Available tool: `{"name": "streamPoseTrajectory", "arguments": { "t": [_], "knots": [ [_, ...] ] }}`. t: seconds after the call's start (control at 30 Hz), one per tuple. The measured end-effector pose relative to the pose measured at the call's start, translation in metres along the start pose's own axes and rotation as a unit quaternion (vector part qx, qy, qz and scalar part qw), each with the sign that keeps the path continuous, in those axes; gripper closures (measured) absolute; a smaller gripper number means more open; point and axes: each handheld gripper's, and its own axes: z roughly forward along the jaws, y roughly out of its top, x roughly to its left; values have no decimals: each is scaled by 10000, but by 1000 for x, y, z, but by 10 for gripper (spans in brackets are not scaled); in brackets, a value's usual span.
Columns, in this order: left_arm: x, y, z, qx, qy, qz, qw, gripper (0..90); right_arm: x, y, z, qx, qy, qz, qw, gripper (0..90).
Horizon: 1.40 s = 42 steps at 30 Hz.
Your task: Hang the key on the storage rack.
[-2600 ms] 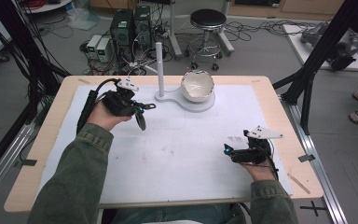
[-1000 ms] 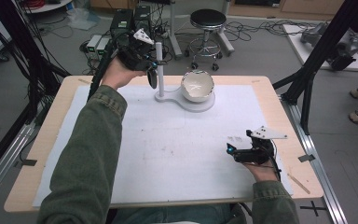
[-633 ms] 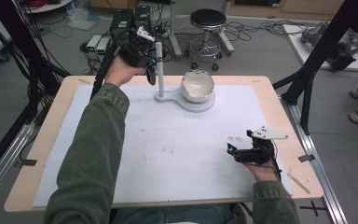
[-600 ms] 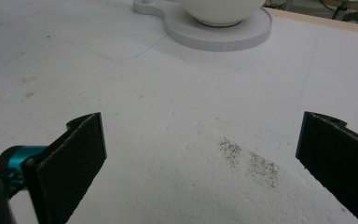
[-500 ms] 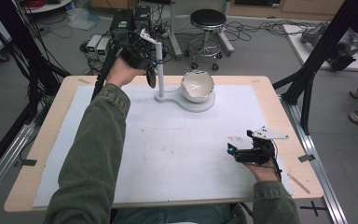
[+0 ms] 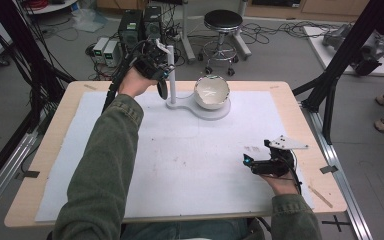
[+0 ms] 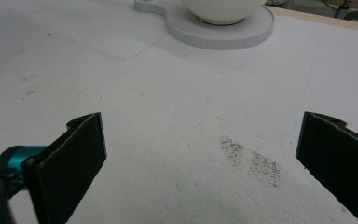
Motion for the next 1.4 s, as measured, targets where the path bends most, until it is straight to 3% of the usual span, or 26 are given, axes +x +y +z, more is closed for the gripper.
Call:
{"name": "streamPoseTrajectory", "arguments": {
  "t": [0.07, 0.1, 0.23, 0.37, 0.4, 0.43, 0.47, 0.5, 0.53, 0.63, 0.73, 0.8, 0.97, 1.4],
  "knots": [
    [1, -1, 0, -52, -12, 8, 10000, 842, 0, 0, 0, 21, 4, 2, 10000, 5],
    [1, -2, 1, -151, 31, -121, 9998, 828, 0, 0, 0, 30, 7, -6, 10000, 4],
    [2, -2, -1, -249, 71, -262, 9993, 647, -1, -1, 0, 28, -19, -23, 10000, 5],
    [7, -4, -1, -99, -179, -585, 9981, 567, -1, -1, 0, 11, -30, 3, 10000, 5],
    [8, -7, 1, -27, -329, -700, 9970, 493, -1, -1, -1, -38, 9, 125, 9999, 4],
    [8, -7, 1, -27, -329, -700, 9970, 454, -2, -1, -2, -80, 17, 143, 9999, 5],
    [9, -8, 1, -4, -450, -702, 9965, 428, -2, -1, -3, -72, -3, 163, 9998, 5],
    [6, -11, 2, -18, -769, -669, 9948, 404, -2, -1, -3, -92, 4, 170, 9998, 5],
    [6, -11, 2, -18, -769, -669, 9948, 367, -3, -1, -3, -91, -21, 183, 9998, 5],
    [-7, -11, 2, 177, -1195, -476, 9915, 155, -3, -2, -3, -54, -19, 206, 9998, 4],
    [-13, -10, 3, 253, -1304, -458, 9901, 43, -3, -2, -3, -70, -35, 199, 9998, 5],
    [-18, -11, 4, 250, -1382, -468, 9890, 24, -3, -2, -4, -64, -30, 194, 9998, 5],
    [-26, -16, 5, 292, -1336, -407, 9898, 16, -3, -2, -4, -74, -39, 224, 9997, 5],
    [-24, -49, -5, 284, -1151, -537, 9915, 17, -2, -2, -5, -71, -60, 231, 9997, 5]
  ]
}}
